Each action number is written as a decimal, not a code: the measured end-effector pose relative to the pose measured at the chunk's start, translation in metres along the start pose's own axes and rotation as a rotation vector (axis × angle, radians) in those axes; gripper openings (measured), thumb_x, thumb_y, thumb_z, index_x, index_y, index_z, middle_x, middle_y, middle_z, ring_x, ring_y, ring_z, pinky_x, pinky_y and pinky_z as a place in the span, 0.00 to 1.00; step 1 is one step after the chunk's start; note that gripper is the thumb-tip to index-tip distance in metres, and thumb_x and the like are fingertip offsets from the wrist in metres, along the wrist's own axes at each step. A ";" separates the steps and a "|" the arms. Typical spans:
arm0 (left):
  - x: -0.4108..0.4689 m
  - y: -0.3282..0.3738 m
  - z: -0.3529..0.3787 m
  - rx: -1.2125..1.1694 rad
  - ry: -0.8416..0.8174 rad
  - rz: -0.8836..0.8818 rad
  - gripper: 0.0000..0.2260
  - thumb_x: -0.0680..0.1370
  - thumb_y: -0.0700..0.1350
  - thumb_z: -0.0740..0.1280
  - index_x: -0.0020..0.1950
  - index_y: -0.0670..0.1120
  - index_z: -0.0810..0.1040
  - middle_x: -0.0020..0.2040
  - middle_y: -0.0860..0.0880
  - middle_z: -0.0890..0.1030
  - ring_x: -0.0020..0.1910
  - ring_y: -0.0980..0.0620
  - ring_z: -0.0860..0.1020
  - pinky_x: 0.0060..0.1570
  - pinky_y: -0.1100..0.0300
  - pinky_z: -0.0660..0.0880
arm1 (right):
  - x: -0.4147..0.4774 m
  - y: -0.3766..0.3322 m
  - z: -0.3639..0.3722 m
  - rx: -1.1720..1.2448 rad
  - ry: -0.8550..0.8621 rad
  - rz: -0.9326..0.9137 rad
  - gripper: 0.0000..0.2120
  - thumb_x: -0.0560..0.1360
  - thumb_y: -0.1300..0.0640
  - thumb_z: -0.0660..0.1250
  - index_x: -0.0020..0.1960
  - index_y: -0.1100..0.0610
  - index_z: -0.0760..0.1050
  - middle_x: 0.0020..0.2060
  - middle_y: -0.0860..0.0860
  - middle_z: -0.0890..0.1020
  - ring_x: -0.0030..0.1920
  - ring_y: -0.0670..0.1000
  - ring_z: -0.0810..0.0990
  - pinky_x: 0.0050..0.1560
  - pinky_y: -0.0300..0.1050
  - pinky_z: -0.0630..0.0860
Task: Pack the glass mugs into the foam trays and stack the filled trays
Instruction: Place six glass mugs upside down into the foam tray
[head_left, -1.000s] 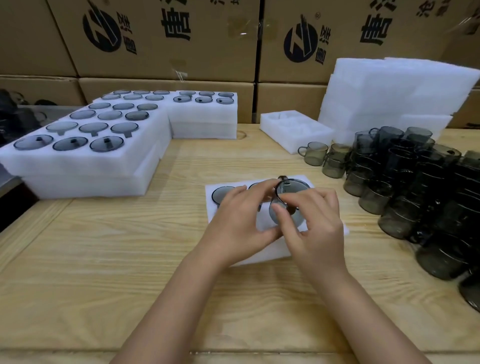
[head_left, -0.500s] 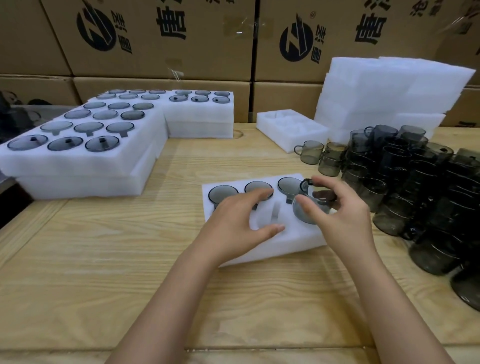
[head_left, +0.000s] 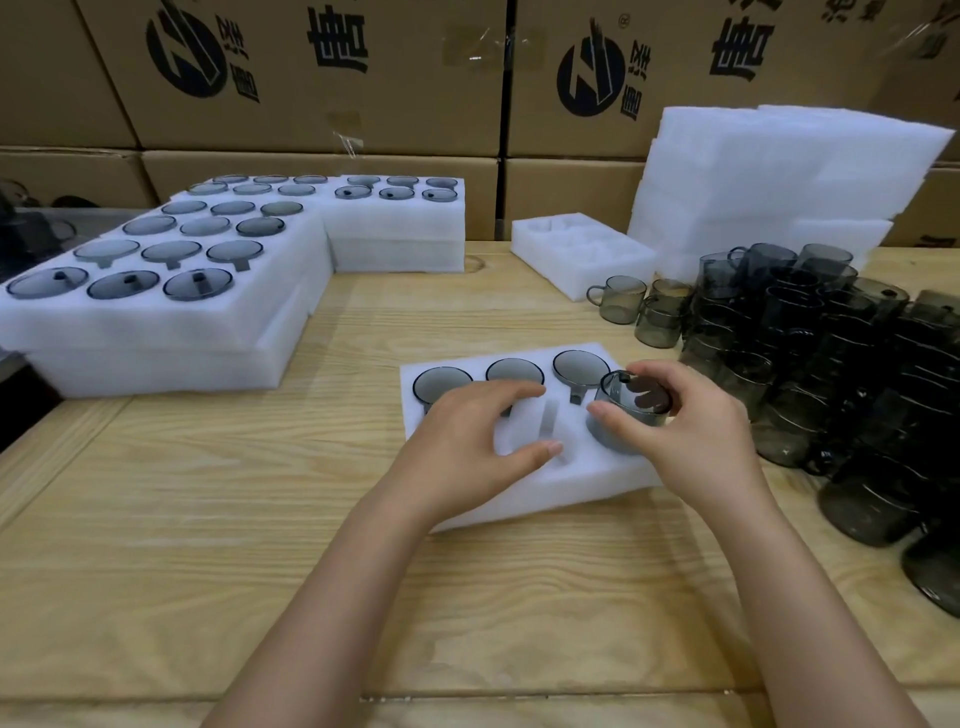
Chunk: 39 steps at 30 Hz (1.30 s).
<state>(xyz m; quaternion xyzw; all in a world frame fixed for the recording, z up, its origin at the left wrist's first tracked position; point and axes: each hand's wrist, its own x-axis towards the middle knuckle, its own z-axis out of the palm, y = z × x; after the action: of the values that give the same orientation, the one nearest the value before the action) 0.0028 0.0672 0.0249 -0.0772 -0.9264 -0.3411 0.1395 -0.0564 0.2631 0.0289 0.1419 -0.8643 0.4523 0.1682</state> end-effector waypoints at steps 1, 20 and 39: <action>0.000 0.000 0.000 0.006 0.000 0.002 0.23 0.73 0.57 0.70 0.66 0.53 0.74 0.61 0.60 0.76 0.59 0.64 0.70 0.57 0.69 0.65 | 0.000 0.001 0.000 0.006 0.005 0.014 0.21 0.62 0.44 0.76 0.51 0.47 0.76 0.44 0.41 0.79 0.43 0.35 0.75 0.41 0.25 0.67; 0.021 0.052 0.014 -0.022 0.033 0.043 0.20 0.80 0.58 0.58 0.70 0.52 0.69 0.68 0.56 0.73 0.65 0.57 0.69 0.64 0.58 0.65 | 0.000 0.006 0.011 -0.006 -0.028 -0.011 0.16 0.66 0.48 0.74 0.49 0.52 0.75 0.45 0.43 0.77 0.45 0.38 0.72 0.42 0.25 0.65; 0.067 0.049 0.061 0.157 -0.128 0.063 0.18 0.83 0.52 0.52 0.71 0.52 0.69 0.76 0.53 0.61 0.77 0.53 0.50 0.73 0.52 0.47 | 0.046 0.019 0.039 -0.996 -0.645 -0.196 0.38 0.77 0.40 0.55 0.77 0.50 0.37 0.76 0.52 0.39 0.76 0.54 0.40 0.74 0.58 0.50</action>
<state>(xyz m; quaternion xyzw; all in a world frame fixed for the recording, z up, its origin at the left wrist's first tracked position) -0.0619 0.1474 0.0308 -0.1167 -0.9544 -0.2574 0.0964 -0.1113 0.2373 0.0135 0.2552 -0.9625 -0.0904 -0.0152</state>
